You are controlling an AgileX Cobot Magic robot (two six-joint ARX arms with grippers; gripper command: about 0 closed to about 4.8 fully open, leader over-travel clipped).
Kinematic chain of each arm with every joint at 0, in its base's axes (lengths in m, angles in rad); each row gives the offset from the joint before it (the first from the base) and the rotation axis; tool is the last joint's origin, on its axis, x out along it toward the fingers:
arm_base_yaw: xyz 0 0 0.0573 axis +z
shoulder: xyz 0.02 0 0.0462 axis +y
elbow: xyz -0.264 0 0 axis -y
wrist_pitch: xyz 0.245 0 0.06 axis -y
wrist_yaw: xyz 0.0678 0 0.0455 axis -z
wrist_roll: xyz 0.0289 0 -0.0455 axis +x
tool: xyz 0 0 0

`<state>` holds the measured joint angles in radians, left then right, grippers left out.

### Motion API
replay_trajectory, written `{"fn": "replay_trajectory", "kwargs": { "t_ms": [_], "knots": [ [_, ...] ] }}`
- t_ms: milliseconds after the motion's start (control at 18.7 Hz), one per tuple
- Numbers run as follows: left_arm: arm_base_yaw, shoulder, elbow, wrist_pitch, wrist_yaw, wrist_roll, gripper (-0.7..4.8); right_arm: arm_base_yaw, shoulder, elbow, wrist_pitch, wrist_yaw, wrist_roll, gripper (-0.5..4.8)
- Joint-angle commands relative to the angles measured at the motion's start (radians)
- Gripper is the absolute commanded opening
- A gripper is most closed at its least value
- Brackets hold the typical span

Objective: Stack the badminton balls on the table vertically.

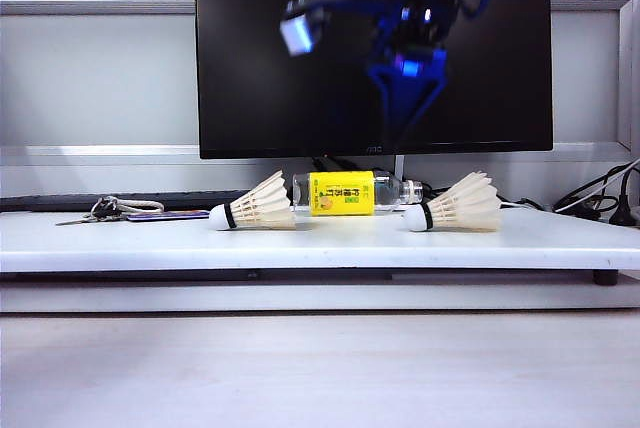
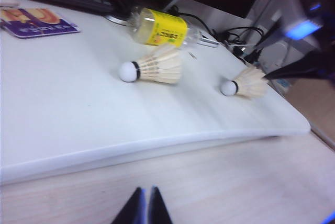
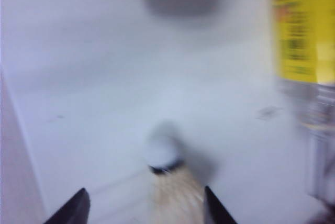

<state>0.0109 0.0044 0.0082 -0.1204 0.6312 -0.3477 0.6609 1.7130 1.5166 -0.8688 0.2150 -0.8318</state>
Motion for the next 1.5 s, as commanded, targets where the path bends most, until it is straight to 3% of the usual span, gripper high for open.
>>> {"fn": "replay_trajectory", "kwargs": {
  "t_ms": [54, 857, 1071, 1499],
  "knots": [
    [-0.002, -0.003, -0.003, -0.02, 0.071, 0.027, 0.26, -0.026, 0.049, 0.019, -0.023, -0.039, 0.001, 2.79],
    [-0.002, -0.003, -0.003, -0.021, 0.119, 0.053, 0.26, -0.084, 0.133, 0.02, 0.013, -0.06, -0.011, 2.79],
    [-0.002, -0.003, -0.003, -0.021, 0.136, 0.064, 0.26, -0.087, 0.173, 0.03, 0.045, -0.003, -0.037, 2.79],
    [-0.002, -0.003, -0.003, -0.021, 0.136, 0.076, 0.26, -0.132, 0.173, 0.031, 0.066, 0.015, -0.056, 2.74]
  ]
}}
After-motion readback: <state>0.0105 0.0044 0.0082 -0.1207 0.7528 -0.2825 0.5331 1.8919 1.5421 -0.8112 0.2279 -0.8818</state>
